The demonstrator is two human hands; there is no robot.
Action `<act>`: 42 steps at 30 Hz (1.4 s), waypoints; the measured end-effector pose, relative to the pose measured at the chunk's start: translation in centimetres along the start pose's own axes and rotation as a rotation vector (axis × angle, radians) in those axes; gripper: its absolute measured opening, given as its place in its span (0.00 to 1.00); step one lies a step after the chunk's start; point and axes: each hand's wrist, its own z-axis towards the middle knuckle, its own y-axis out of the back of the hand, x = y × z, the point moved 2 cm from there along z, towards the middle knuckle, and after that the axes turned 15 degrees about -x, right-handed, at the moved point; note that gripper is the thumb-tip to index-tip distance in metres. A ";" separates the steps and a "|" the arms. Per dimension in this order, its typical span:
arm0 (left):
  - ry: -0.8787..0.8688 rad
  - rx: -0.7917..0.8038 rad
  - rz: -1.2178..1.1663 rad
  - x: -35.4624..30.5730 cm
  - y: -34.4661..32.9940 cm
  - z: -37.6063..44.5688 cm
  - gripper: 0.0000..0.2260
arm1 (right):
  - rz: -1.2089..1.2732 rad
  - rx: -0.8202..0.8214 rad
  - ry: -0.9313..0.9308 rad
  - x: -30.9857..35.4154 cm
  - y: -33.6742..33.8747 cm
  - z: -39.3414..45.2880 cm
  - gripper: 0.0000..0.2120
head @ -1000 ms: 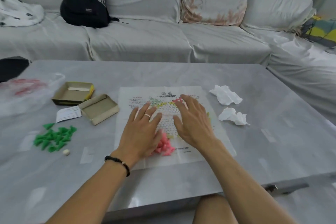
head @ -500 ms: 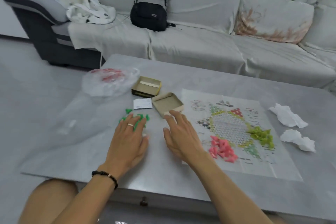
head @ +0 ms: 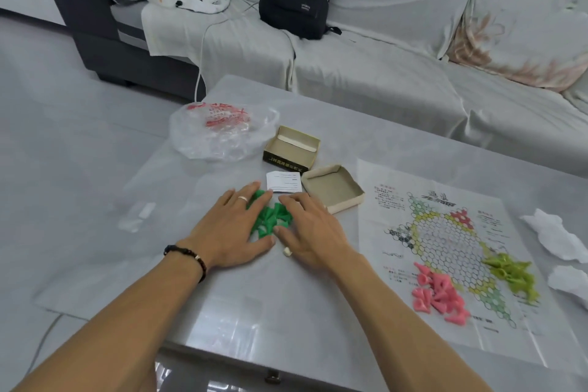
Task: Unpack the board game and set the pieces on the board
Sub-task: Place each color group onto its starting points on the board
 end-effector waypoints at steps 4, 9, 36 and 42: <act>-0.061 -0.115 0.033 0.3 -0.4 0.3 0.30 | -0.057 -0.074 0.038 0.0 -0.6 0.6 0.20; -0.059 -0.165 0.050 0.3 -0.7 0.1 0.28 | -0.084 -0.173 0.075 0.4 -1.0 0.7 0.13; -0.025 -0.341 0.028 -0.2 -0.9 0.9 0.15 | -0.108 -0.227 -0.022 0.3 -1.5 0.6 0.09; -0.022 -0.370 0.000 -0.5 -0.9 1.0 0.11 | -0.168 -0.270 0.033 0.1 -1.8 0.7 0.16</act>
